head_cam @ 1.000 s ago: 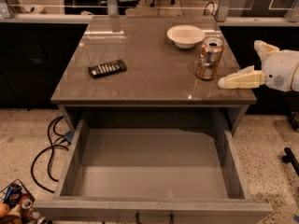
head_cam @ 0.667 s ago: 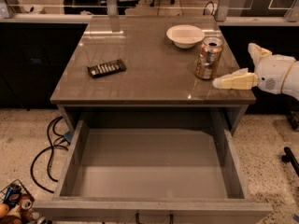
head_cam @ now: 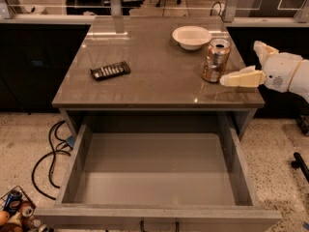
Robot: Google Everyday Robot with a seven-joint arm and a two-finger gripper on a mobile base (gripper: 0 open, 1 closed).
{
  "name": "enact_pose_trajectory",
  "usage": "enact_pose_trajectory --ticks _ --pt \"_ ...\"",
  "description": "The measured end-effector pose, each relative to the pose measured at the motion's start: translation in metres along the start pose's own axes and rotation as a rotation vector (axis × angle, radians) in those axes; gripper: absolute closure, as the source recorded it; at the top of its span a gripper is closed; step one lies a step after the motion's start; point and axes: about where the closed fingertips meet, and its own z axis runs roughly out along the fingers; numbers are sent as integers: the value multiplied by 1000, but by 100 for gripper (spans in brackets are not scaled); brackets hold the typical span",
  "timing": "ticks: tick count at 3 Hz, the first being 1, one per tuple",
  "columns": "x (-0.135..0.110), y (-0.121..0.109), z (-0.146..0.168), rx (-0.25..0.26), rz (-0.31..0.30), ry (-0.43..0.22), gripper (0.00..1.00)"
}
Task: Place orange can into top drawer
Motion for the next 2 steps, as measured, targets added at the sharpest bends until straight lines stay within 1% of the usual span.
enact_pose_trajectory --ticks 1,2 --pt "-7 -8 11 -30 7 -11 0" --pt "-20 -11 36 -68 14 -56 0"
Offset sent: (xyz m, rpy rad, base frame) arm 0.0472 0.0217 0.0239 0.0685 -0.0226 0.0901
